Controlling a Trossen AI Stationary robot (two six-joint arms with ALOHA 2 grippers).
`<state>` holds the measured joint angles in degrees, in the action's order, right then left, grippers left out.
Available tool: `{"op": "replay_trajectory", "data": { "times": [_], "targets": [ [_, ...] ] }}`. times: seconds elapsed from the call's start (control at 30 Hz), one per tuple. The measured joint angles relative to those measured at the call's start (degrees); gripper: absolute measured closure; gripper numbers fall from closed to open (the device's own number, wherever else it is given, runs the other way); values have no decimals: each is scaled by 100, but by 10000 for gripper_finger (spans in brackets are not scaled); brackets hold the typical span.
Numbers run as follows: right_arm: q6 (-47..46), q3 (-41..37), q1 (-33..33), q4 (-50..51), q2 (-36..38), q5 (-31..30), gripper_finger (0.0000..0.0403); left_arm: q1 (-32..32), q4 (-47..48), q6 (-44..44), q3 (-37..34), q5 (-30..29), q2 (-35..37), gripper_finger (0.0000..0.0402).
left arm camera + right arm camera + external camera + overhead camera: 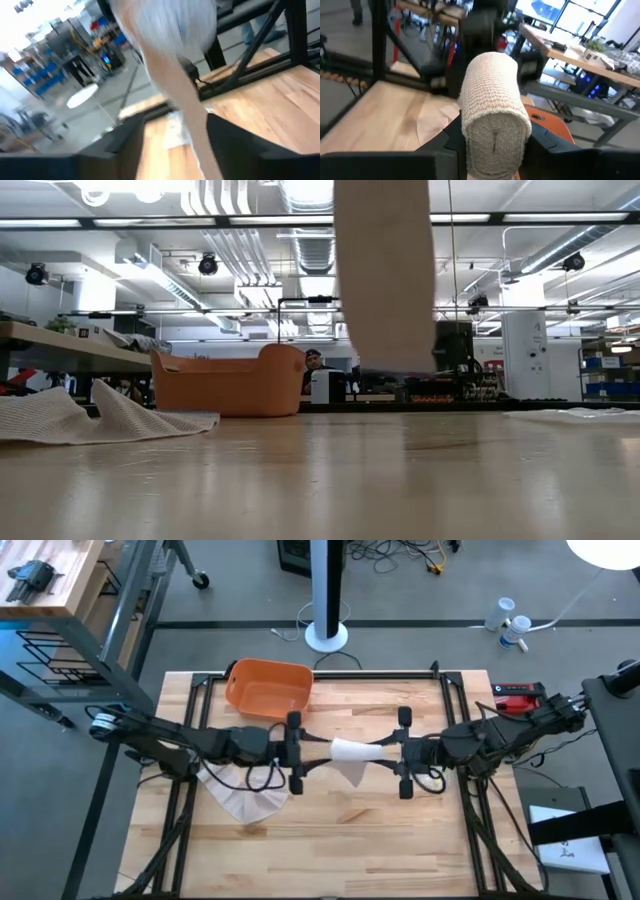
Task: Roll bandage
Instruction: Roll the right white bandage
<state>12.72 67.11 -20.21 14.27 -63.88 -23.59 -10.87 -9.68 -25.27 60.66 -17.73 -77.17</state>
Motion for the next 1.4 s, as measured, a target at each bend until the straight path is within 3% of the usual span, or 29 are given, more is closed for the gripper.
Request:
{"op": "replay_trajectory", "data": {
  "times": [0.23, 0.47, 0.8, 1.0, 1.4],
  "targets": [
    [-399, -118, 37, 41, 0, -126, 293, -4, -290, -404, 2, 216, 215, 94],
    [-1261, -177, 205, 30, 0, -170, 297, -35, -949, -1153, 4, 205, 82, 63],
    [-1795, -249, 338, -82, 0, 46, 288, 28, -1236, -1345, 7, 360, -138, 78],
    [-1744, -280, 339, -367, -17, 706, 291, 43, -1471, -1373, 7, 367, -323, 88],
    [-1876, -286, 339, -384, -42, 709, 291, 41, -1525, -1142, 7, 380, -380, 142]
  ]
}}
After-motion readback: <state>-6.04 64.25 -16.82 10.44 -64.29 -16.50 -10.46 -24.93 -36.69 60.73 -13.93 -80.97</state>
